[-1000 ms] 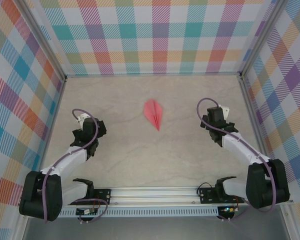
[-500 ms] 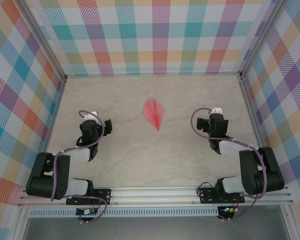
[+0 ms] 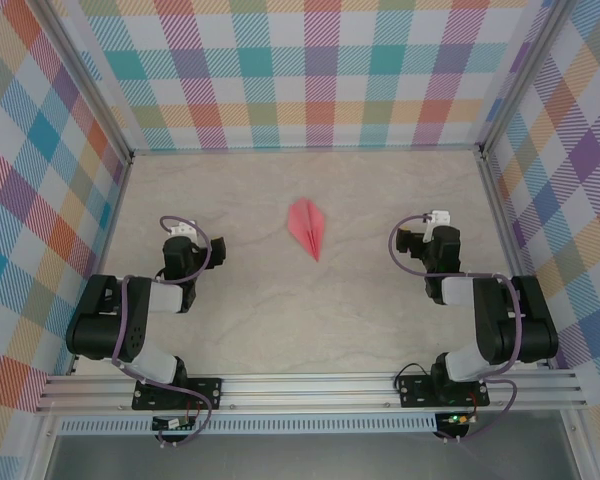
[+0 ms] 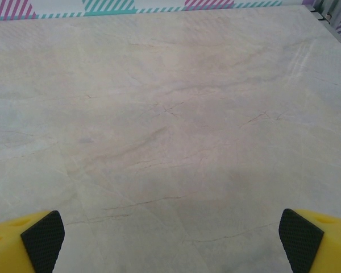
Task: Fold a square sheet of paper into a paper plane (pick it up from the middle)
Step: Reset both arms
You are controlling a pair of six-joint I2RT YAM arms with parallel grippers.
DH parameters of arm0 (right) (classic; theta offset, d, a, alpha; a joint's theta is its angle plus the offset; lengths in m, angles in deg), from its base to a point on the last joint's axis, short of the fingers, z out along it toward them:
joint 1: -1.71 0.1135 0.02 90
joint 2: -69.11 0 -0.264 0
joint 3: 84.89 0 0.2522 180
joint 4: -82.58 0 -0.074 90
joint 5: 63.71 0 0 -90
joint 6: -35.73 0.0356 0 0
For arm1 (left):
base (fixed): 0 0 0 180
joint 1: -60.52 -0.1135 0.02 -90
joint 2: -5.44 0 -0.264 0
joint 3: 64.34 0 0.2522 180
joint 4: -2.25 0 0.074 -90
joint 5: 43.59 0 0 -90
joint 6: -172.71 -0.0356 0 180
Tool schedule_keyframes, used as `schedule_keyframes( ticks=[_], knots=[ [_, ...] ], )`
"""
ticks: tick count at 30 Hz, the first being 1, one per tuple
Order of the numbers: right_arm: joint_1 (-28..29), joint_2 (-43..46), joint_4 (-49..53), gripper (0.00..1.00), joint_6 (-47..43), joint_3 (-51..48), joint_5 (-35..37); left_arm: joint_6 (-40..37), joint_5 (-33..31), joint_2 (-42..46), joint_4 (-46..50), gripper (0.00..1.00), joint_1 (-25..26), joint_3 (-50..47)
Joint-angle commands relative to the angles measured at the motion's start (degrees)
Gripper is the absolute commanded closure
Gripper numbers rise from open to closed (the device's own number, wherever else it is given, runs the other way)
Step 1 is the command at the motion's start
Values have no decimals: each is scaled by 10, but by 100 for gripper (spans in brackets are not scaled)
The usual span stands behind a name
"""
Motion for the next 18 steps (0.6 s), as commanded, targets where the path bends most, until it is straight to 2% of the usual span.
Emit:
schedule_keyframes(
  ticks=[1,6,9,18],
  knots=[
    [-5,-10,-62,0,7,-12,-25,-1,10,-6,-31,0,-10,14],
    [-6,-10,-59,0,8,-11,-25,-7,-9,-7,-25,0,0,17],
    [-6,-10,-59,0,8,-11,-25,-23,29,-8,-6,0,2,28],
    [-6,-10,-58,0,8,-10,-25,-23,28,-10,-2,0,2,31]
  ],
)
